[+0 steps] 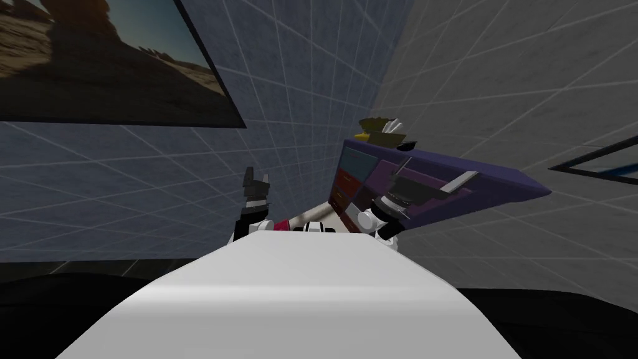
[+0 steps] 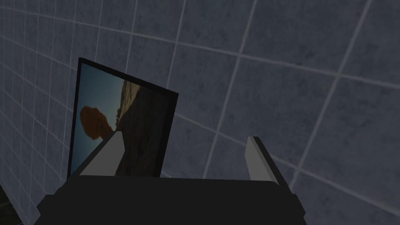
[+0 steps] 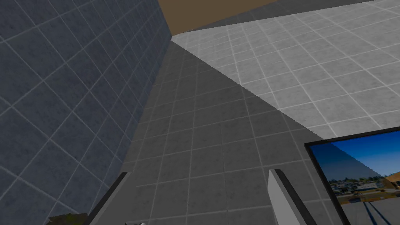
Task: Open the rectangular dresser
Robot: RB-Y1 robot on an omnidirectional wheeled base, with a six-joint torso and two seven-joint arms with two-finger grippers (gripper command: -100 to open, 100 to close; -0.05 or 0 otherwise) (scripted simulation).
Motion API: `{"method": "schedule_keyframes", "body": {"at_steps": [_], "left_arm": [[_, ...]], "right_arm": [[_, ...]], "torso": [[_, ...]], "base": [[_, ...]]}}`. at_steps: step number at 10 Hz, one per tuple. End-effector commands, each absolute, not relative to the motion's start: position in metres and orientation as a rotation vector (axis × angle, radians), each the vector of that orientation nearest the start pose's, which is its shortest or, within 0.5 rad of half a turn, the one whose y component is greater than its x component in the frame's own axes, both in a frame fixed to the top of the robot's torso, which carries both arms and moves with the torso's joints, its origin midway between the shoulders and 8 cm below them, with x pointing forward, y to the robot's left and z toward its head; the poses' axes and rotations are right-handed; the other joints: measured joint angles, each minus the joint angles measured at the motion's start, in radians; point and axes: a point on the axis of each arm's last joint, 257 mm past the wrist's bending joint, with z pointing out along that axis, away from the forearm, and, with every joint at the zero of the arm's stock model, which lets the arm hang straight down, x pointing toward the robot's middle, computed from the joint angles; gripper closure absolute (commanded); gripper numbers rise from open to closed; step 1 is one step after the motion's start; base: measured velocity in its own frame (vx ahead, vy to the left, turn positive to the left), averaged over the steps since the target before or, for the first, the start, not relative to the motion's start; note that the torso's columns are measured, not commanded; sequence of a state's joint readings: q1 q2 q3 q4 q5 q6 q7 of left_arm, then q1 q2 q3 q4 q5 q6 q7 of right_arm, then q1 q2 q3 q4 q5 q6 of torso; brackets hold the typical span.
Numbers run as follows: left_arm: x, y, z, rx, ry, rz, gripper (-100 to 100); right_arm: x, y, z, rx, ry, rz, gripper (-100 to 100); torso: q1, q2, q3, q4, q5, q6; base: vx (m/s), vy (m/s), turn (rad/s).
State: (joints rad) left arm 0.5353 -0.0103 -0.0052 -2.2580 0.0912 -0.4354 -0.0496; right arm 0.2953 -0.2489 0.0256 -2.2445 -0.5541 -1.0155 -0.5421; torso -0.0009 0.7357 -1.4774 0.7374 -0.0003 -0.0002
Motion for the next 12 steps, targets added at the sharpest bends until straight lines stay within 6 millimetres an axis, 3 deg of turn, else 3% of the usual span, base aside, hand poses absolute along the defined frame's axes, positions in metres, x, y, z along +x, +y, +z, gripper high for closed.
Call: {"method": "schedule_keyframes", "body": {"at_steps": [1, 8, 12], "left_arm": [[0.353, 0.296, -0.01, -0.8, 0.641, -1.278, 0], [0.353, 0.296, -0.01, -0.8, 0.641, -1.278, 0], [0.353, 0.296, -0.01, -0.8, 0.641, -1.278, 0]], "right_arm": [[0.246, -0.347, 0.124, 0.334, -0.3, 2.404, -100], [0.232, -0.386, 0.115, 0.23, -0.664, 2.576, -100], [0.228, -0.412, 0.099, 0.136, -0.934, 2.655, -100]], "torso": [[0.001, 0.002, 0.001, 0.0, 0.0, 0.001], [-0.001, 0.001, 0.001, 0.0, 0.0, 0.0], [0.001, 0.003, 0.002, 0.001, 0.0, 0.001]], "base": [[0.035, -0.052, 0.299], [0.043, -0.064, 0.277], [0.033, -0.067, 0.283]]}}
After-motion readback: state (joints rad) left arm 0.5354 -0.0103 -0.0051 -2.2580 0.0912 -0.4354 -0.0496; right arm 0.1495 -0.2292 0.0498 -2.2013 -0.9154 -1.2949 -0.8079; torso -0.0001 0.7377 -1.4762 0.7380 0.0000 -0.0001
